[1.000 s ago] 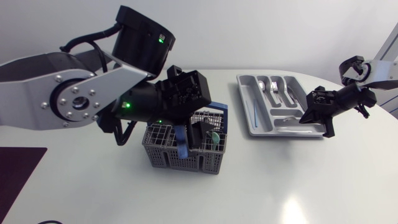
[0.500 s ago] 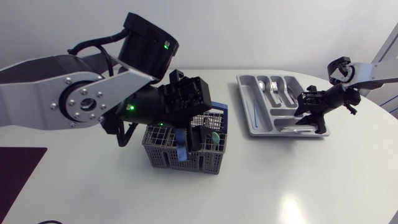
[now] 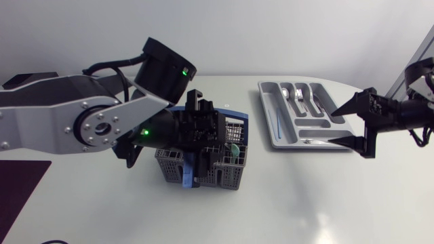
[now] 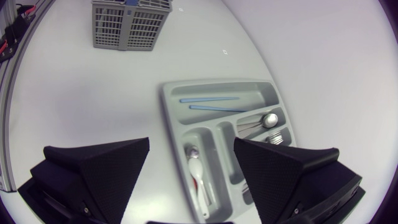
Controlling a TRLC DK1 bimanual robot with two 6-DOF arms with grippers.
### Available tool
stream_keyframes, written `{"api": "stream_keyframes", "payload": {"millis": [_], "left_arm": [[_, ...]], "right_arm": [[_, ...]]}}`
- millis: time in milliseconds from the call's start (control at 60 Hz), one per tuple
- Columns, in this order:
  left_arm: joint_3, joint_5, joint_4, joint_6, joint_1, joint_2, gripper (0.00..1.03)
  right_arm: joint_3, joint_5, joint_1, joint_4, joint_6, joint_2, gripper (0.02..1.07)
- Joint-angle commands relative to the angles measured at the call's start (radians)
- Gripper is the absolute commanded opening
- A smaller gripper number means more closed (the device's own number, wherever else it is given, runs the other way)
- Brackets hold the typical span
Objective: Unload the cutlery basket into the drawer organizer.
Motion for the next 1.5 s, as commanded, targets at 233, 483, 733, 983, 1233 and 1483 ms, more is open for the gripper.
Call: {"api": "stream_keyframes", "payload": {"millis": [233,483,733,983,1233,1483], "left_arm": [[-0.101,-0.043,0.137,0.262,-0.033,0.027,0.62],[-0.123,-0.08,0.205,0.409,-0.033,0.055,0.6],[-0.107,-0.115,0.235,0.483,-0.024,0.098,0.6],[-0.1,-0.129,0.251,0.524,-0.02,0.119,0.6],[-0.098,-0.13,0.278,0.552,-0.01,0.13,0.46],[-0.092,-0.13,0.292,0.556,-0.01,0.15,0.41]], "right_arm": [[-0.313,-0.088,-0.019,0.029,-0.008,-0.241,1.03],[-0.466,-0.165,-0.008,0.012,0.061,-0.459,1.03],[-0.555,-0.191,0.03,-0.04,0.087,-0.613,1.03],[-0.58,-0.232,0.028,-0.096,0.094,-0.675,1.03],[-0.614,-0.241,0.031,-0.125,0.094,-0.735,1.03],[-0.624,-0.243,0.033,-0.14,0.096,-0.758,1.03]]}}
